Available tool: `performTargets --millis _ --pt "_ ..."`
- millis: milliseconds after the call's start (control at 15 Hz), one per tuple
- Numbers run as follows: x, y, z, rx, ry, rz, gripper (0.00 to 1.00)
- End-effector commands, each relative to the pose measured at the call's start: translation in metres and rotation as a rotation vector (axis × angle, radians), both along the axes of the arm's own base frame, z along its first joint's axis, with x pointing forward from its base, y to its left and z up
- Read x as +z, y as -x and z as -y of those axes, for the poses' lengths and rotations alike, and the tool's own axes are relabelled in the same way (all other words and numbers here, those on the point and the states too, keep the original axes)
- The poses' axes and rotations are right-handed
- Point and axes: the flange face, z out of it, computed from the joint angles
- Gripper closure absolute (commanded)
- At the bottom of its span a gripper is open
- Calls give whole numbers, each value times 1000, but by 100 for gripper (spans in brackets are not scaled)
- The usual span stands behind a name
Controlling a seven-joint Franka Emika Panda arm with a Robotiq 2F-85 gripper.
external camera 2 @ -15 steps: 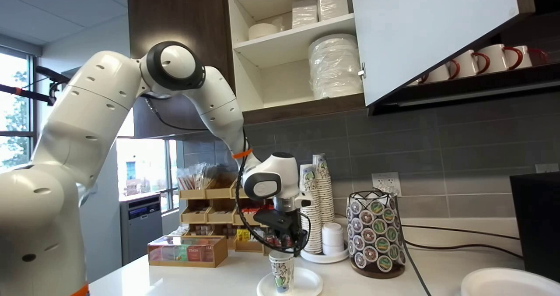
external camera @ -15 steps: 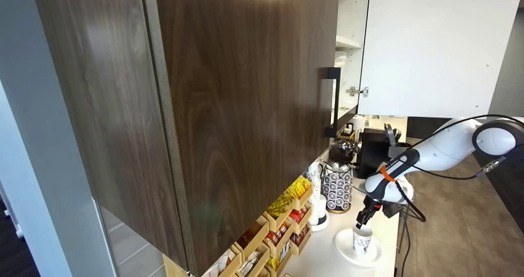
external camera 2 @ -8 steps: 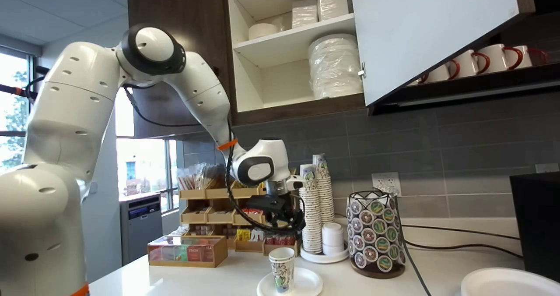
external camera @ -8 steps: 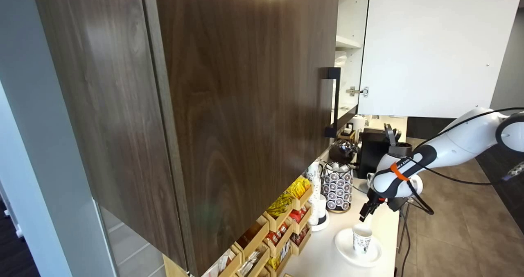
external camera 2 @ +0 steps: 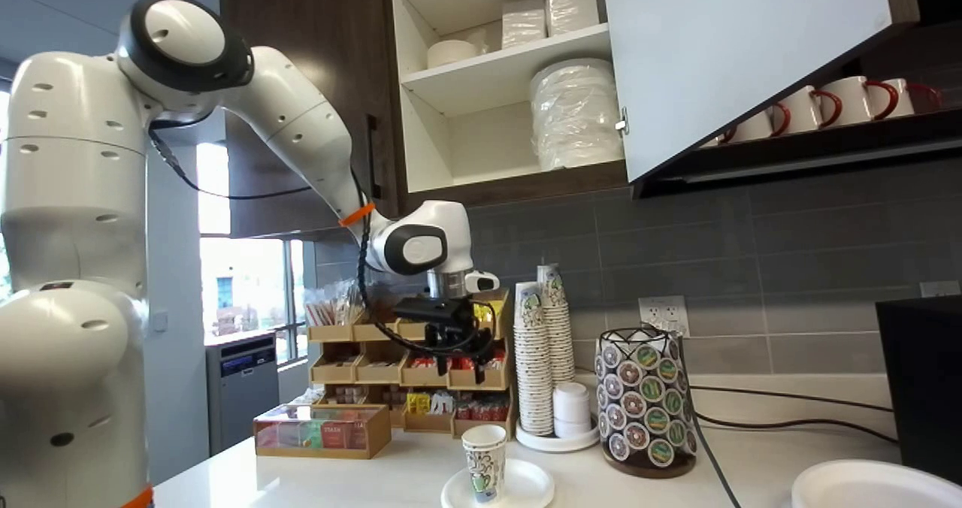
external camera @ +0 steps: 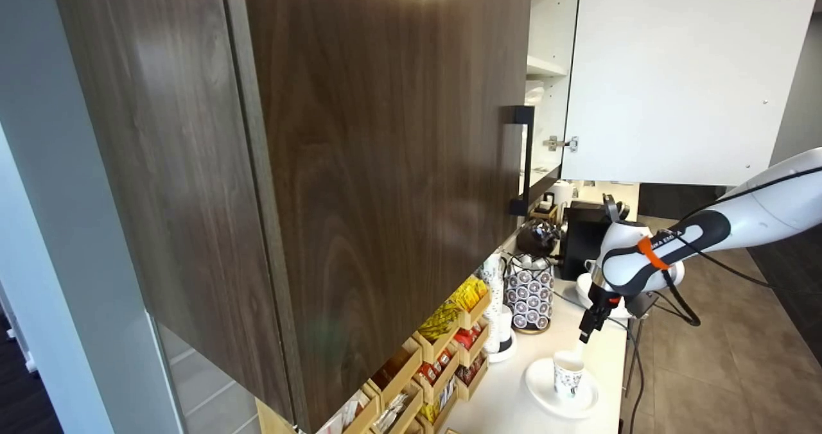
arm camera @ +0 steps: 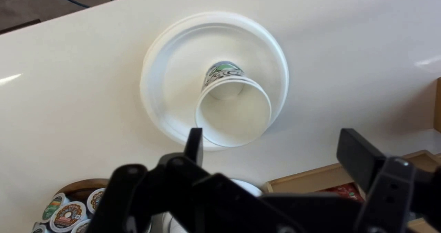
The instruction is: Stack the paper cups on the bottom shelf of the open top cabinet, pick up the stacked paper cups and put them on the white plate on the kitchen counter
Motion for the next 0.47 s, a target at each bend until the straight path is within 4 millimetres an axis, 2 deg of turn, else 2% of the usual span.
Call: performTargets --millis 0,67,200,400 --pt "30 30 -11 -12 21 -38 0" --pt "17 10 -7 3 3 -20 0" --pt "27 11 -9 5 4 -9 0" --pt "21 10 -7 0 2 -20 0"
